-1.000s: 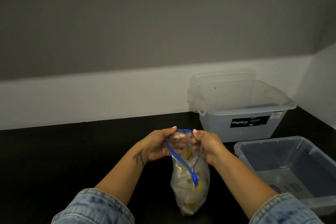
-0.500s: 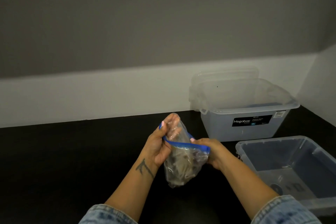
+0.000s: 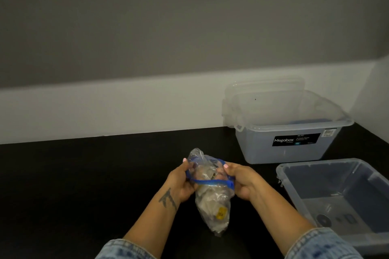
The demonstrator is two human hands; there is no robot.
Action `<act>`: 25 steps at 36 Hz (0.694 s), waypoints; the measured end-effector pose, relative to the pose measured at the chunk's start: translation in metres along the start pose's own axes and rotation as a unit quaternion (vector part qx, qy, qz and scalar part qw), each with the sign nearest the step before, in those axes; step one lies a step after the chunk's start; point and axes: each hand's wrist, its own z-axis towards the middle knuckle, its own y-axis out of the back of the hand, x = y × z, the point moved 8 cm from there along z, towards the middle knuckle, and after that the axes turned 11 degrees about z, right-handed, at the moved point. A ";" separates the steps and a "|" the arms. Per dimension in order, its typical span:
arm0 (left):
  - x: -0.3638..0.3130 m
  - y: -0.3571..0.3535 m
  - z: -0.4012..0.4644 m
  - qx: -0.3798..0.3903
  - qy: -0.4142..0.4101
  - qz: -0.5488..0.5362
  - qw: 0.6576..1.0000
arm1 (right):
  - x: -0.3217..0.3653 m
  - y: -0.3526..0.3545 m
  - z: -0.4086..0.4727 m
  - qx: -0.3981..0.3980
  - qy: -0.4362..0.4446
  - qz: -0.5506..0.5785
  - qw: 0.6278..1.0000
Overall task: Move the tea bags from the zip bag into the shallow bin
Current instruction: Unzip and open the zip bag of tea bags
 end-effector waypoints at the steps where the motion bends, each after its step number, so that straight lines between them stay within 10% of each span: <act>1: -0.003 0.008 0.001 -0.034 -0.018 0.057 0.998 | 0.001 -0.002 -0.001 0.009 0.003 0.001 1.000; 4: -0.036 0.026 0.000 -0.153 -0.173 0.302 0.925 | 0.003 -0.005 0.002 0.036 -0.004 -0.029 0.999; 7: -0.071 0.000 -0.016 -0.125 -0.357 0.526 0.762 | 0.003 -0.009 0.006 0.064 -0.017 -0.083 0.994; 10: -0.068 -0.032 -0.022 -0.031 -0.369 0.717 0.590 | 0.007 -0.018 0.008 0.096 -0.014 -0.174 0.980; 12: -0.058 -0.038 -0.018 0.014 -0.309 0.778 0.547 | 0.013 -0.025 0.007 0.109 0.009 -0.257 0.960; 16: -0.058 -0.029 -0.014 -0.037 -0.267 0.801 0.534 | 0.036 -0.042 0.000 0.097 0.097 -0.417 0.899; 25: -0.060 0.016 -0.008 -0.181 -0.239 0.640 0.707 | 0.082 -0.049 -0.003 -0.039 0.322 -0.450 0.832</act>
